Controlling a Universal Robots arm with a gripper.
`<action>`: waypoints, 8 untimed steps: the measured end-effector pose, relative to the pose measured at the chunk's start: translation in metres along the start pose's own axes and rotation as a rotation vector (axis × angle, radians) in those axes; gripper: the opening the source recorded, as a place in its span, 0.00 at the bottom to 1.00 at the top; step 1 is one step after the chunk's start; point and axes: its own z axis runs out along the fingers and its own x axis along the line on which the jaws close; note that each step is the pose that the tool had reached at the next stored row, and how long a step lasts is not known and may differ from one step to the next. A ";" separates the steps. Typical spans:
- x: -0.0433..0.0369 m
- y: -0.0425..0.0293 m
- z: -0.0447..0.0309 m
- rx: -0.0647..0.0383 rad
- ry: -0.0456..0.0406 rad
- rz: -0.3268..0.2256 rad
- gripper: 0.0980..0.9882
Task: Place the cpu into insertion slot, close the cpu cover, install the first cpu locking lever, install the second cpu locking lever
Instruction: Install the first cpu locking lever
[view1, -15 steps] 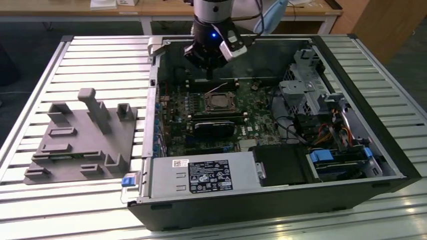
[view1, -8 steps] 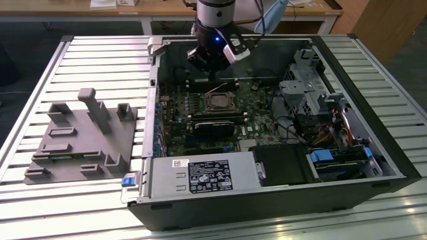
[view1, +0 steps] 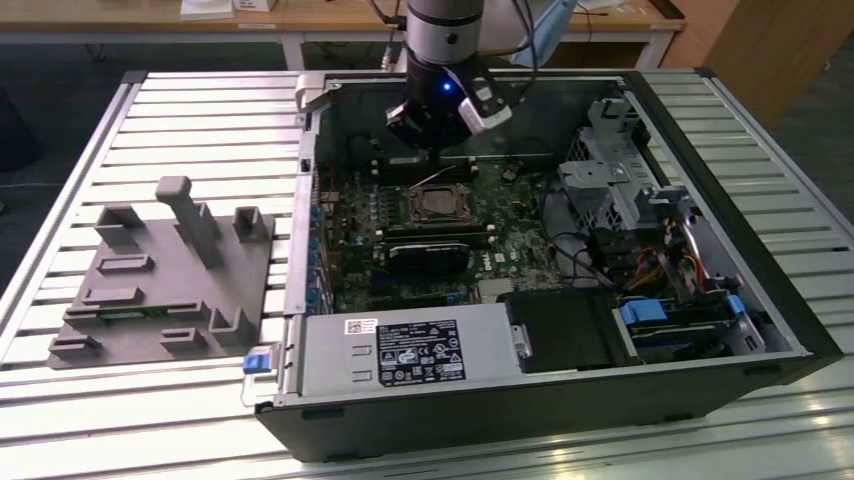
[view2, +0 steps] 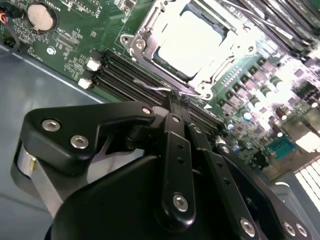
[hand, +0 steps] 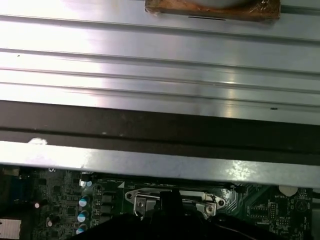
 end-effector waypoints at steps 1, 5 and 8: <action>-0.0011 -0.0002 0.0015 0.000 0.0001 -0.001 0.01; -0.0035 -0.0004 0.0062 0.000 0.0001 -0.002 0.01; -0.0052 -0.0003 0.0074 0.000 -0.0004 -0.002 0.01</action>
